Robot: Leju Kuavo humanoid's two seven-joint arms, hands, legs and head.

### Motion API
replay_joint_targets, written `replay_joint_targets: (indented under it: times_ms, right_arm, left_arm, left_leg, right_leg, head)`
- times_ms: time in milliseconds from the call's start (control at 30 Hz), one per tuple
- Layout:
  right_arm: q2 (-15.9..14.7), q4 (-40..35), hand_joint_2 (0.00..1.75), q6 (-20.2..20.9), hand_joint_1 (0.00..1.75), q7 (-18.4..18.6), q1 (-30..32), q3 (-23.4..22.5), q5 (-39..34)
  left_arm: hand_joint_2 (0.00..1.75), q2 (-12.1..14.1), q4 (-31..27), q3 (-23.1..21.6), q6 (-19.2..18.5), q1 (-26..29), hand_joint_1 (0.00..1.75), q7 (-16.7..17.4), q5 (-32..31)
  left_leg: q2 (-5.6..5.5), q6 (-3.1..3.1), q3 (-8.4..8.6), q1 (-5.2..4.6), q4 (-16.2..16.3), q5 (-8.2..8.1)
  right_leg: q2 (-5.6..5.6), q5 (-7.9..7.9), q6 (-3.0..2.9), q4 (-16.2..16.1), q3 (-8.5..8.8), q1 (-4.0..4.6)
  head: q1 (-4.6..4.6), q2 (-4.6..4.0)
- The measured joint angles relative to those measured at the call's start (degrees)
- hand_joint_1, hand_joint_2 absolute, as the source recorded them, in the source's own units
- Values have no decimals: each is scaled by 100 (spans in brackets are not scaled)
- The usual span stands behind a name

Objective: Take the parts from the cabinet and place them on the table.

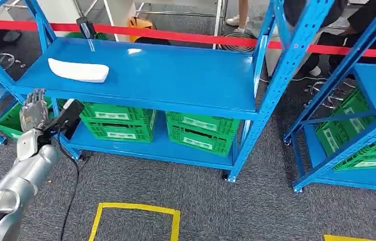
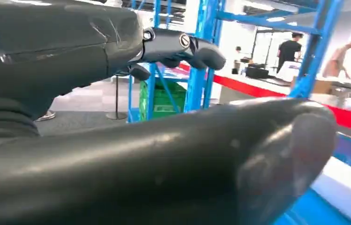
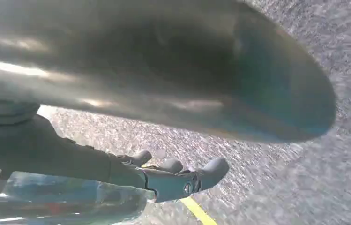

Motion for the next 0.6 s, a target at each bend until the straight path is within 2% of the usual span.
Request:
replay_joint_targets:
  times_ms: [67, 100, 133, 167, 200, 233, 267, 300, 400, 467, 500, 567, 600]
  right_arm:
    - [-2, -9, 0, -26, 0, 0, 12, 24, -52]
    - [0, -22, 0, -31, 0, 2, 31, 42, -77]
    - [2, -33, 0, -31, 0, 2, 47, 59, -99]
    - [2, -41, 0, -33, 0, 4, 63, 81, -114]
    - [0, -52, 0, -33, 0, 4, 71, 99, -118]
    - [-15, -55, 0, -35, 0, 4, 71, 109, -127]
    - [-28, -59, 0, -33, 0, 4, 71, 122, -127]
    - [-50, -61, 0, -35, 0, 4, 71, 133, -127]
    - [-46, -79, 0, -37, 0, 11, 71, 147, -131]
    - [-33, -101, 0, -37, 0, 20, 69, 160, -149]
    - [-42, -116, 0, -46, 0, 26, 66, 168, -175]
    - [-24, -140, 0, -46, 0, 52, 66, 199, -201]
    - [-22, -149, 0, -46, 0, 68, 67, 208, -214]
  left_arm:
    - [0, -13, 11, 7, -9, 2, 0, 31, -13]
    - [0, -20, 22, 11, -9, 14, 0, 44, -15]
    - [0, -22, 24, 26, -7, 34, 0, 59, -15]
    - [0, -20, 28, 48, -7, 43, 0, 70, -17]
    - [0, -20, 28, 55, -4, 45, 0, 79, -18]
    - [0, -20, 28, 55, -4, 44, 0, 79, -24]
    - [0, -20, 28, 54, -4, 46, 0, 79, -24]
    - [0, -20, 35, 55, -4, 45, 0, 81, -26]
    - [0, 0, 46, 61, -4, 47, 0, 96, -35]
    - [0, 44, 46, 85, 0, 45, 0, 122, -57]
    - [0, 68, 52, 98, 2, 22, 0, 125, -59]
    - [0, 79, 61, 138, 2, 18, 0, 127, -59]
    - [0, 79, 72, 146, 0, 43, 0, 127, -59]
  left_leg:
    - [-6, 55, 24, -38, 2, -43]
    - [-17, 67, 36, -59, 6, -67]
    - [-28, 73, 58, -74, 6, -88]
    - [-36, 74, 92, -90, 9, -116]
    - [-43, 67, 135, -102, 14, -148]
    - [-49, 59, 181, -114, 22, -185]
    - [-53, 44, 198, -120, 34, -221]
    - [-63, 6, 195, -177, 81, -276]
    - [-68, -46, 198, -147, 75, -308]
    - [-61, -123, 146, -123, 187, -412]
    - [-45, -175, 15, -109, 473, -568]
    - [-29, -254, -458, -49, 1403, -944]
    - [-27, -286, -695, -18, 1793, -1023]
  right_leg:
    - [0, -310, -54, 1007, -606, 0]
    - [0, -367, -36, 1346, -852, 1]
    - [0, -303, -5, 1388, -949, 0]
    - [-1, -129, 46, 1143, -900, 0]
    - [-1, 130, 94, 667, -720, 4]
    - [-1, 402, 117, 84, -473, 17]
    - [-5, 592, 83, -387, -284, 39]
    - [9, 626, 1, -465, -198, 68]
    - [6, 613, -80, -471, -209, 90]
    - [11, 618, -110, -511, -155, -8]
    - [17, 594, -147, -511, -134, -12]
    - [17, 562, -186, -509, -93, -9]
    - [17, 546, -203, -508, -74, -9]
  head:
    - [-2, 0]
    - [0, 0]
    - [-2, 0]
    - [-2, 0]
    - [-2, 0]
    - [0, 0]
    - [0, 0]
    - [-6, 0]
    - [-9, 0]
    - [-6, 0]
    - [-35, 0]
    - [-30, 0]
    - [-31, 0]
